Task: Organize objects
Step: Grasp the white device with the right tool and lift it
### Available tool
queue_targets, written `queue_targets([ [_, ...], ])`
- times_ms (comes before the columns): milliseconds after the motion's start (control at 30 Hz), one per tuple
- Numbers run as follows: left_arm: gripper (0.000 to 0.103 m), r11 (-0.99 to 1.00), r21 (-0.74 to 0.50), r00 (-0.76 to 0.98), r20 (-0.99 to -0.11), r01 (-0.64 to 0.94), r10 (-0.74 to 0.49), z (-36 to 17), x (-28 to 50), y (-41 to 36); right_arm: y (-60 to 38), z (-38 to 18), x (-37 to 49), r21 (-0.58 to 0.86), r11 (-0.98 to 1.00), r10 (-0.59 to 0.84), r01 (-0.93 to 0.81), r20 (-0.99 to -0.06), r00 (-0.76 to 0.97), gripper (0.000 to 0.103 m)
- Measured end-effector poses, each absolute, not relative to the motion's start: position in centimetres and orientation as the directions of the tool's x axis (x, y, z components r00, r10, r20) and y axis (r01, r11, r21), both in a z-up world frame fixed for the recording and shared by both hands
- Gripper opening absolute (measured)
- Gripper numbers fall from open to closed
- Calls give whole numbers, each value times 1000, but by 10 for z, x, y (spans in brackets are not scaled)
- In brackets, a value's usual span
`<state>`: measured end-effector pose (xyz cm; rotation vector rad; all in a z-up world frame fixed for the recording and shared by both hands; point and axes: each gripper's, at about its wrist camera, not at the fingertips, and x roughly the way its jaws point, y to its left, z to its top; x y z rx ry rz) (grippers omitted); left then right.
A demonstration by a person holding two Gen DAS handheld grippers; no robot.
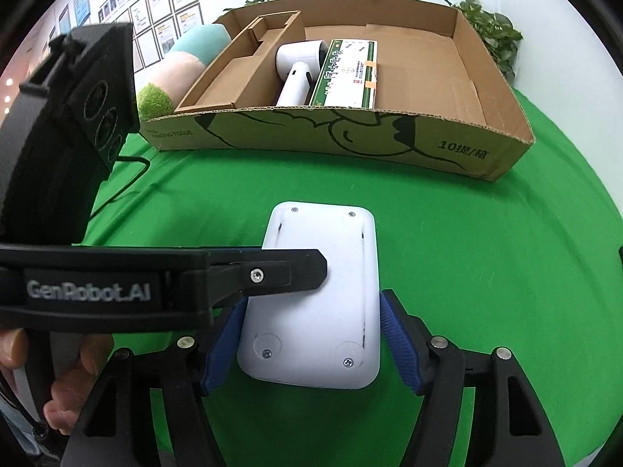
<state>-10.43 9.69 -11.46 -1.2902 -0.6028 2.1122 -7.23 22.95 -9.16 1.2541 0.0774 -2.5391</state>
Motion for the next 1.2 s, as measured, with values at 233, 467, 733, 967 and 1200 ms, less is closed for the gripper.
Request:
queue_targets([
  [233, 33, -740, -631, -353, -654, -233, 669, -111, -97, 92, 232, -92, -65, 119, -951, -267, 287, -784, -561, 65],
  [467, 25, -743, -614, -379, -643, -265, 666, -101, -89, 86, 238, -88, -64, 176, -945, -305, 276, -779, -548, 64],
  [733, 18, -749, -565, -425, -617, -347, 662, -69, -82, 94, 242, -73, -61, 207, -941, -331, 268, -733, -595, 63],
  [967, 18, -770, -489, -510, -578, -409, 638, -27, -79, 94, 241, -37, -68, 182, -936, -343, 300, -656, -672, 63],
  [1200, 18, -788, -411, -580, -533, -459, 616, 17, -80, 98, 242, 3, -73, 160, -933, -354, 323, -577, -736, 63],
])
